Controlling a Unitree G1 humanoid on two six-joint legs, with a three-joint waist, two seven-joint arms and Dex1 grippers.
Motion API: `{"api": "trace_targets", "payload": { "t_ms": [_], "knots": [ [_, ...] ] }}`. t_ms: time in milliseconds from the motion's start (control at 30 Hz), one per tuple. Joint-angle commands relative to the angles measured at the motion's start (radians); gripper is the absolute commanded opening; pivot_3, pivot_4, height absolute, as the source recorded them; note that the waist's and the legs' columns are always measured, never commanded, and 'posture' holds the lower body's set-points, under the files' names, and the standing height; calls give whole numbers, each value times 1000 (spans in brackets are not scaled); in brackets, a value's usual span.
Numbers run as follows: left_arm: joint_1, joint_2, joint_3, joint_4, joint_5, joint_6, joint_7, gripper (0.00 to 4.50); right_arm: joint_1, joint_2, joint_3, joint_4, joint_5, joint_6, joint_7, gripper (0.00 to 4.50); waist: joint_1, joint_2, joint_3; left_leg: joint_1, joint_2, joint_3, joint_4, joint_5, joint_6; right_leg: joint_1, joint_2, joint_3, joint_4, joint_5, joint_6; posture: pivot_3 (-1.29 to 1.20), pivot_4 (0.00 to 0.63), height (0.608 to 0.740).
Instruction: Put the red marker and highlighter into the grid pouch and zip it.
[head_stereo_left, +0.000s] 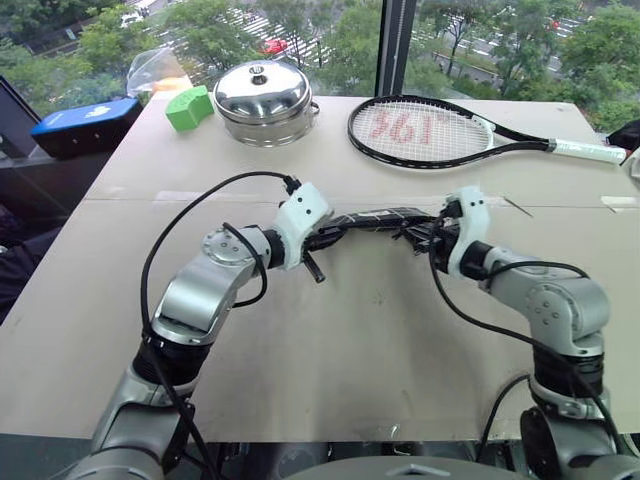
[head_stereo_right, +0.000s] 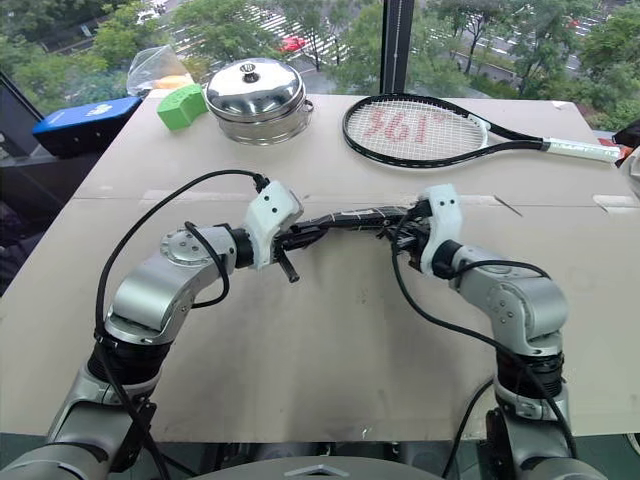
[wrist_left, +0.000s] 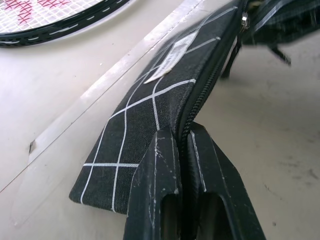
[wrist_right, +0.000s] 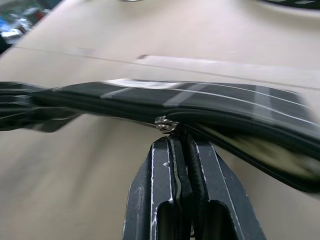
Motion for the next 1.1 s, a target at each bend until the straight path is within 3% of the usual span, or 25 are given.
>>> {"api": "trace_targets", "payload": {
  "t_ms": [33, 400, 533, 600, 733, 867, 933, 1100],
  "knots": [
    [20, 53, 20, 1, 50, -82, 14, 0, 37, -126, -139, -14, -24, 17, -18, 24, 0, 0, 0, 0, 0, 0, 0, 0, 0, 0, 0, 0, 0, 0, 0, 0, 150, 740],
    [128, 113, -69, 88, 186, -416, 10, 0, 180, -287, -20, -110, -13, -68, 88, 24, -1, 0, 0, 1, 0, 1, -1, -3, 5, 0, 0, 1, 0, 0, 0, 0, 150, 740],
    [198, 131, -3, 138, 128, -546, -39, 1386, 281, -360, -45, -140, -13, -154, 161, 1360, 1, 0, 0, 0, 0, 1, -1, -3, 6, -1, -1, 0, -1, 0, 0, 0, 150, 740],
    [237, 119, 62, 143, 65, -574, -59, 2347, 357, -392, -85, -163, -15, -236, 226, 2326, 2, 0, 0, 0, 0, 1, -1, -4, 6, -1, -2, 0, -1, 0, 0, 0, 150, 740],
    [370, 142, 245, 92, -223, -464, -232, 4349, 551, -434, -251, -231, 1, -413, 382, 4402, 0, 0, 0, -1, 1, 1, -1, -4, 6, -1, -7, 0, -2, 0, 1, 0, 150, 740],
    [532, 216, 397, 67, -362, -403, -352, 4436, 744, -433, -405, -261, -34, -631, 540, 4463, -1, 1, 0, 2, 1, 1, -2, -4, 6, 1, -7, -1, -2, -4, 6, 0, 150, 740],
    [608, 241, 455, 56, -381, -411, -388, 4436, 821, -409, -462, -263, -94, -776, 574, 4463, 0, 1, 1, 2, 2, 1, -2, -4, 6, 1, -7, -1, -1, -4, 6, 0, 150, 740],
    [804, 255, 586, 18, -389, -419, -416, 4436, 984, -374, -577, -241, -77, -911, 685, 4463, 3, 4, 2, 3, 1, 0, -1, -4, 5, 0, -9, -1, -2, -7, 2, 0, 150, 740]
  ]
}}
